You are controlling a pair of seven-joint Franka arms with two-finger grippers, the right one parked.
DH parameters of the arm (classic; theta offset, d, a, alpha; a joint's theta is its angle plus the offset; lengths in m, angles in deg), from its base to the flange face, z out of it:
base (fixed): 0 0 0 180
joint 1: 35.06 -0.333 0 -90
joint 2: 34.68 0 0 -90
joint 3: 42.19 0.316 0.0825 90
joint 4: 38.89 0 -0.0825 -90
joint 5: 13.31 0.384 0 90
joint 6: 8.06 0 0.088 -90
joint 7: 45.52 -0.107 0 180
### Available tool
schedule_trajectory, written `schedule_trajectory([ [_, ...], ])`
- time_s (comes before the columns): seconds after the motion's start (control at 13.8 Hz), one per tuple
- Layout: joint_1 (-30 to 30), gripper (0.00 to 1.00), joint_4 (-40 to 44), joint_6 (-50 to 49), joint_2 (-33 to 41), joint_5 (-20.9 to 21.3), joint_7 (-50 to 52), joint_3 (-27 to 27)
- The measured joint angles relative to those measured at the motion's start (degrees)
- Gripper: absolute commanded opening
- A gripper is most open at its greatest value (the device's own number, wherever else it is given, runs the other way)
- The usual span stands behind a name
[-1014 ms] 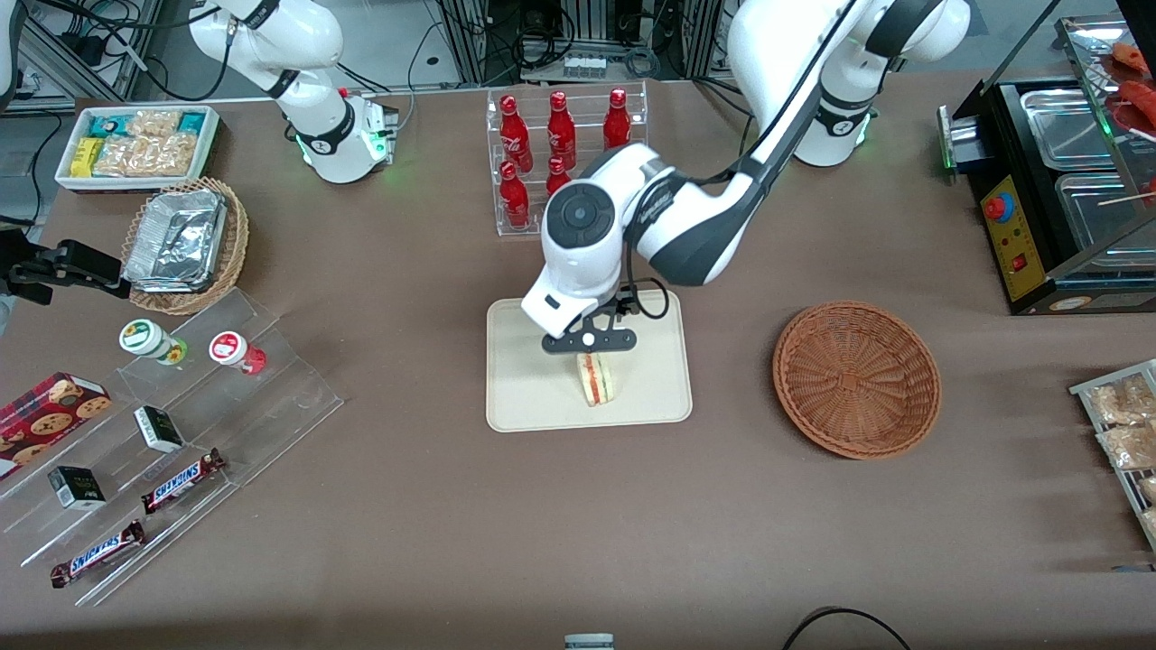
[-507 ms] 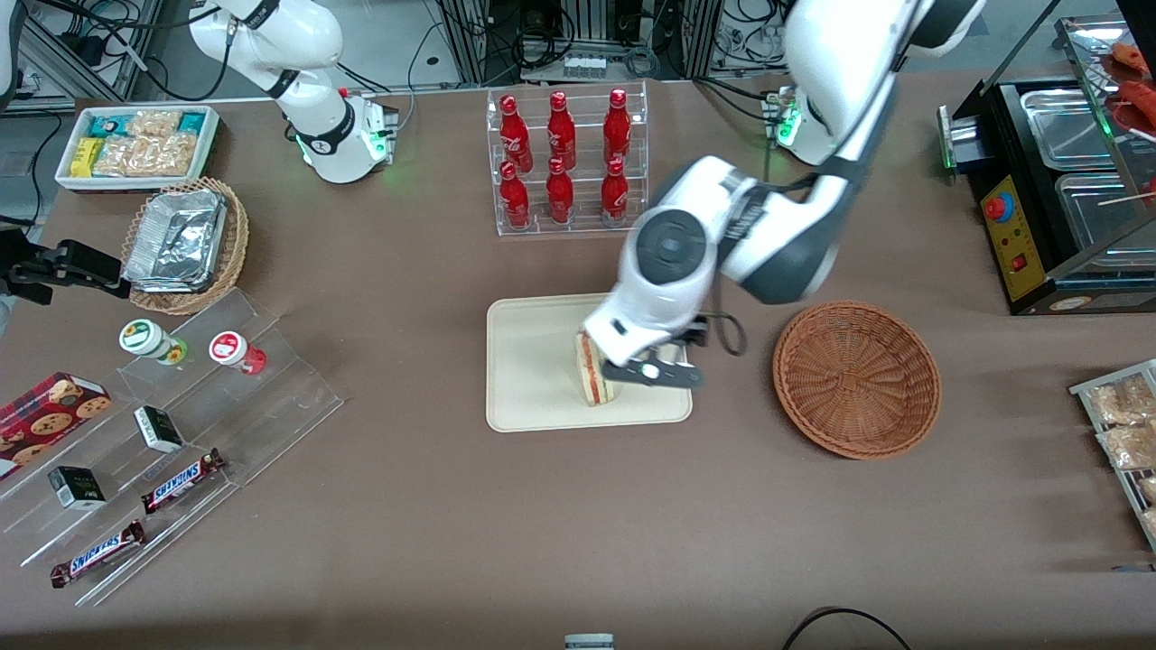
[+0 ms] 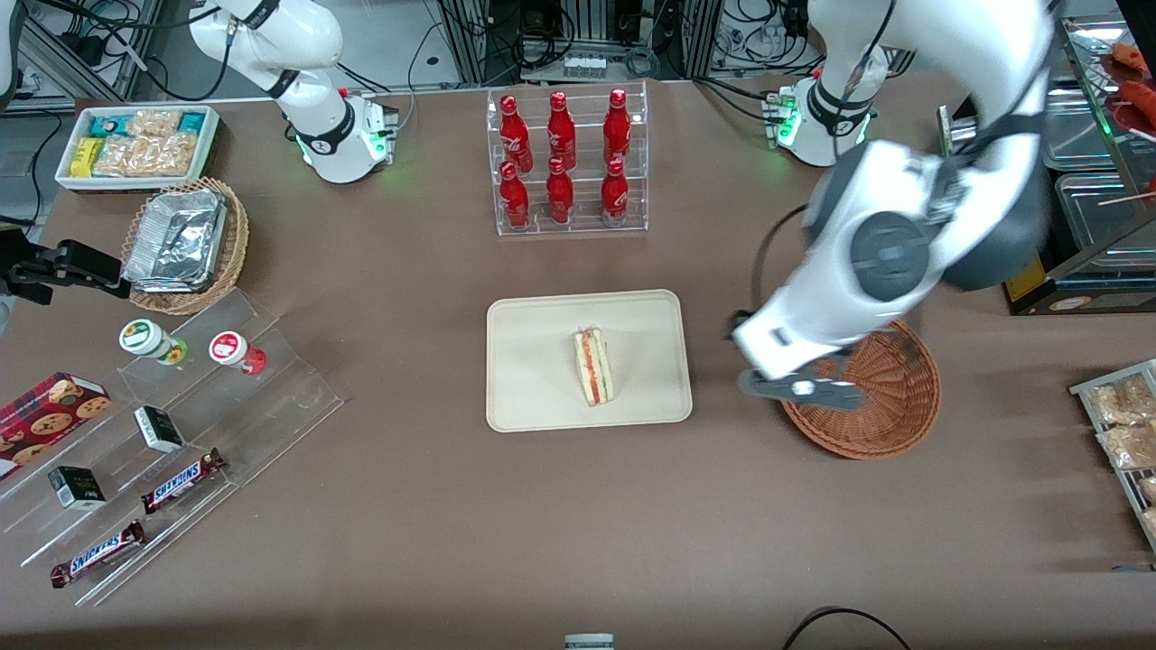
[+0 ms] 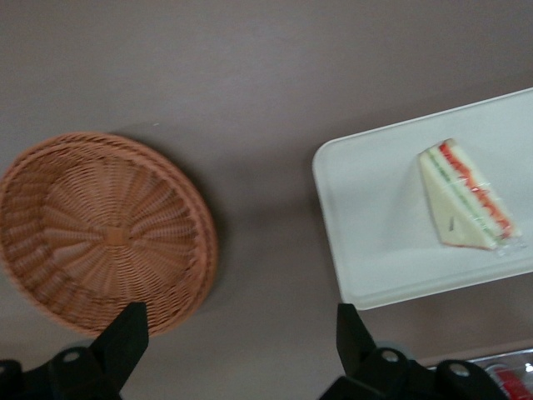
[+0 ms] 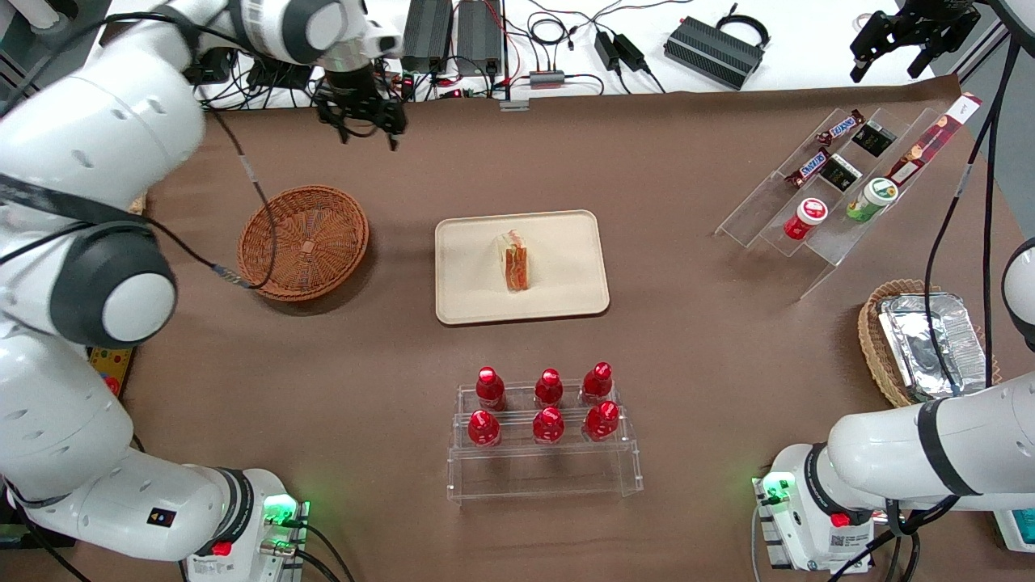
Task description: Place sandwich from basket to tray
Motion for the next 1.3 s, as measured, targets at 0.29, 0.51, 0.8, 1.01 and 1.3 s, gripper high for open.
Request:
schedule_trajectory([
  [0.29,-7.8,1.0,-4.3,-3.5,7.0,-0.6,-7.6,0.1],
  [0.51,-10.2,1.0,-4.8,-5.5,9.0,-0.6,-8.8,0.1],
  [0.8,-12.8,1.0,-5.0,-10.2,12.6,-0.6,-8.9,0.1],
  [1.01,-15.2,1.0,-6.1,-12.6,15.2,-0.6,-9.0,0.1],
  [1.3,-16.6,1.0,-6.3,-14.5,15.9,-0.6,-9.1,0.1],
])
